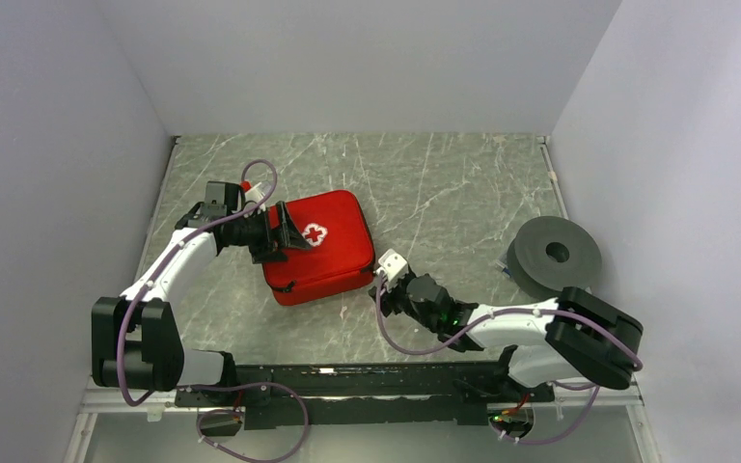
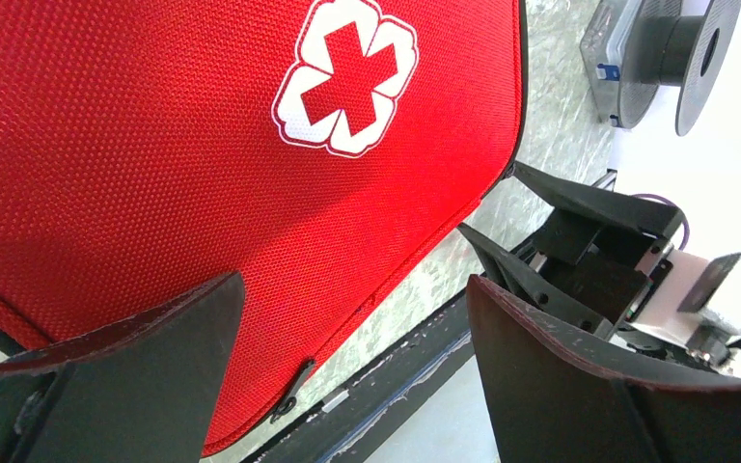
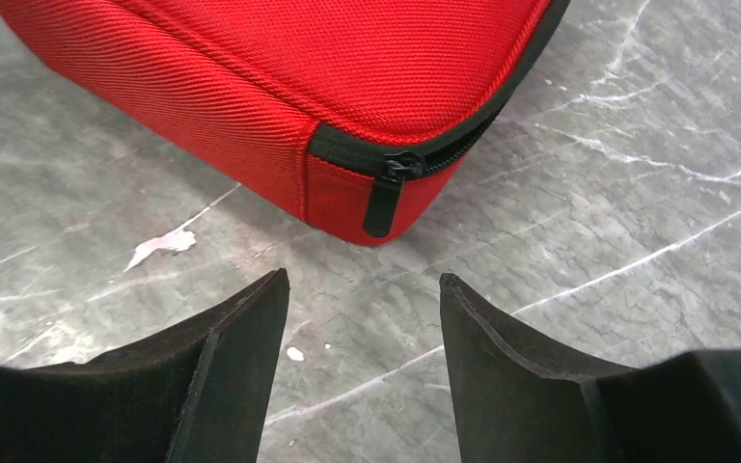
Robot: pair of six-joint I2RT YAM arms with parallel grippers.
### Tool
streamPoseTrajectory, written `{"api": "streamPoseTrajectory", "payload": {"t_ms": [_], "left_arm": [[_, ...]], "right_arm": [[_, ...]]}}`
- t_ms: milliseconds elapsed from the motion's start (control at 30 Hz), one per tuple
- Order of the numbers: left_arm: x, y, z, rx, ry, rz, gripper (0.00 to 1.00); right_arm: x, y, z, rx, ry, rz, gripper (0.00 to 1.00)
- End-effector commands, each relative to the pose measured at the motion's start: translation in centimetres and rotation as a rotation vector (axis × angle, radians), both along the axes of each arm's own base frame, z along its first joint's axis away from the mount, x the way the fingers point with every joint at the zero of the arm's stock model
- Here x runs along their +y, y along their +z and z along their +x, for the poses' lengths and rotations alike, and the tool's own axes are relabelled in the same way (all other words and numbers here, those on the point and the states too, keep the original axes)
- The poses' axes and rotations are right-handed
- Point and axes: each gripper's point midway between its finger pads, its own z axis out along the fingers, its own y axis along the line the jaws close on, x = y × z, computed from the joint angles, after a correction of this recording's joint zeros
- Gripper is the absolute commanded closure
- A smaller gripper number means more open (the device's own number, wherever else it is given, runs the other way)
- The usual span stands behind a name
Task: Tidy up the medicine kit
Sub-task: Zip the medicine box at the center of the board.
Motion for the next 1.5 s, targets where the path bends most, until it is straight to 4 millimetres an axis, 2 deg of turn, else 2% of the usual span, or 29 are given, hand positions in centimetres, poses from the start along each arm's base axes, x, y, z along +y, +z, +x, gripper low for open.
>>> {"api": "streamPoseTrajectory", "payload": {"t_ms": [0, 233, 400, 533, 833, 1233, 1400, 1467], "left_arm": [[0.0, 0.2, -0.2, -0.034, -0.022, -0.004, 0.08], [-0.1, 0.1, -0.1, -0.027, -0.023, -0.005, 0.08], [0.0, 0.1, -0.1, -0.027, -0.021, -0.005, 0.08], [0.0, 0.0, 0.0, -0.022, -0.02, -0.008, 0.08], [0.0, 0.2, 0.0, -0.027, -0.021, -0.017, 0.08], [-0.1, 0.2, -0.2, -0.027, -0.027, -0.022, 0.08], [-0.1, 0.2, -0.2, -0.025, -0.027, -0.024, 0.08], [-0.1, 0.2, -0.2, -0.026, -0.027, -0.023, 0.08]], "right_arm": [[1.6, 3.2, 2.2, -0.039, -0.038, 0.155, 0.39], [2.1, 3.8, 3.7, -0.052, -0.024, 0.173, 0.42], [2.9, 3.7, 3.6, -0.048, 0.02, 0.156, 0.46], [2.8, 3.4, 3.6, -0.043, 0.014, 0.147, 0.5], [2.4, 2.1, 4.4, -0.048, -0.113, 0.093, 0.61], [2.0, 2.3, 5.4, -0.133, -0.301, 0.059, 0.63], [1.9, 2.4, 6.1, -0.16, -0.349, 0.04, 0.7], [1.9, 2.5, 6.4, -0.173, -0.355, 0.025, 0.78]]}}
